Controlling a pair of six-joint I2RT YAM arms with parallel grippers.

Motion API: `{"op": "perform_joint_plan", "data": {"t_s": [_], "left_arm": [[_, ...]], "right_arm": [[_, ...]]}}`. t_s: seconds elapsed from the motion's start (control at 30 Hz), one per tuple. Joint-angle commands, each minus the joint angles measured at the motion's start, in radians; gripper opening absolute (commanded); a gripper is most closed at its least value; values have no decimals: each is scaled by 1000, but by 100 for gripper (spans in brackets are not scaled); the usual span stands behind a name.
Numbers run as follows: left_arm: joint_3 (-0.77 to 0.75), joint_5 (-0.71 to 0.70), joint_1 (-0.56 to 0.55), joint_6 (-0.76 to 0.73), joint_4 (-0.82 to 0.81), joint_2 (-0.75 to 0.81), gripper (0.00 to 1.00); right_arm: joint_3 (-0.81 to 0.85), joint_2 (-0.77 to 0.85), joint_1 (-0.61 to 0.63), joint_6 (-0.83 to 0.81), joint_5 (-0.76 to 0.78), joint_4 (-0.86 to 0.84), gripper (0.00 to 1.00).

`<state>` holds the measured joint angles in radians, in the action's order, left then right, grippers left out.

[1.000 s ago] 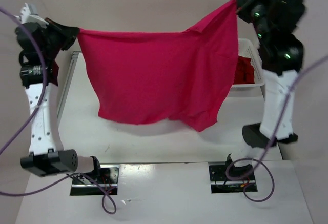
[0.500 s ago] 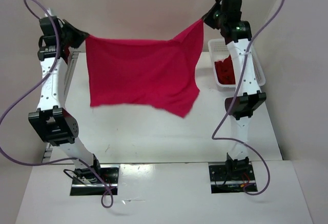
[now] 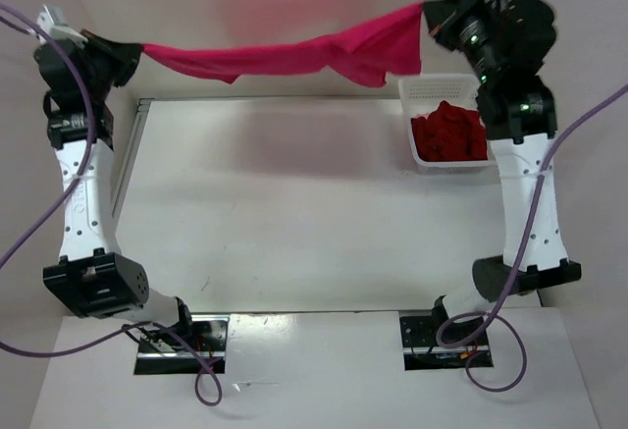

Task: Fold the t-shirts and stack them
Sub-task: Flatten out the tshirt, then fold the flattened tshirt in 1/3 of the way

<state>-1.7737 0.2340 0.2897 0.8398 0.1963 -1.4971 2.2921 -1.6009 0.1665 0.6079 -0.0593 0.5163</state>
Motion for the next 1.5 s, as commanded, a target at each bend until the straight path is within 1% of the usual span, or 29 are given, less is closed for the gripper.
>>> {"op": "perform_joint_plan", "data": {"t_s": [0.0, 0.03, 0.1, 0.13, 0.2, 0.23, 0.27, 0.33, 0.4, 0.53, 0.57, 0.67, 0.8, 0.9, 0.97, 1.03, 1.07, 1.1, 1.17, 1.2, 1.33, 1.47], "left_arm": [[268, -18, 3, -25, -145, 53, 0], [330, -18, 3, -25, -167, 67, 0], [448, -18, 3, -39, -219, 110, 0], [562, -18, 3, -48, -233, 121, 0], [649, -38, 3, -77, -233, 149, 0], [689, -56, 3, -90, -233, 158, 0], [761, -67, 3, -99, -222, 178, 0], [831, -88, 3, -123, -190, 205, 0], [926, -97, 3, -133, -161, 247, 0], [1016, -114, 3, -133, -97, 302, 0], [1025, -114, 3, -133, -68, 311, 0], [1048, -145, 3, -123, 18, 336, 0], [1059, -167, 12, -123, 106, 382, 0], [1077, -167, 12, -104, 161, 402, 0], [1099, -167, 12, -94, 161, 402, 0], [1120, -177, 23, -84, 147, 385, 0], [1120, -191, 23, -84, 147, 371, 0], [1120, -191, 23, -84, 129, 371, 0], [1108, -203, 23, -65, 100, 338, 0], [1097, -203, 23, -65, 91, 322, 0], [1048, -203, 23, -45, 46, 224, 0], [1039, -203, 23, -45, 25, 189, 0]], "right_arm": [[-403, -2, -9, -33, -25, -60, 0], [-551, 33, -9, -33, -25, -61, 0], [-687, 56, -9, -60, -16, -71, 0], [-821, 67, -9, -60, -16, -71, 0], [-946, 102, -9, -60, -26, -81, 0], [-1047, 111, -9, -60, -36, -81, 0], [-1095, 134, -9, -60, -36, -81, 0], [-1201, 163, -9, -48, -49, -53, 0], [-1252, 215, -9, -22, -62, -27, 0], [-1352, 318, -9, 6, -97, 83, 0], [-1387, 364, -9, 21, -129, 97, 0], [-1439, 429, -9, 55, -178, 155, 0], [-1485, 528, -9, 82, -246, 220, 0], [-1485, 570, 1, 92, -232, 257, 0], [-1462, 558, 1, 92, -208, 237, 0], [-1404, 481, 1, 69, -188, 211, 0], [-1383, 454, 1, 69, -165, 171, 0], [-1360, 394, 1, 58, -113, 154, 0], [-1260, 328, 1, 27, -79, 130, 0], [-1202, 264, 1, 10, -56, 119, 0], [-1080, 121, 1, -13, -34, 82, 0], [-982, 3, 1, -34, -34, 59, 0]]}}
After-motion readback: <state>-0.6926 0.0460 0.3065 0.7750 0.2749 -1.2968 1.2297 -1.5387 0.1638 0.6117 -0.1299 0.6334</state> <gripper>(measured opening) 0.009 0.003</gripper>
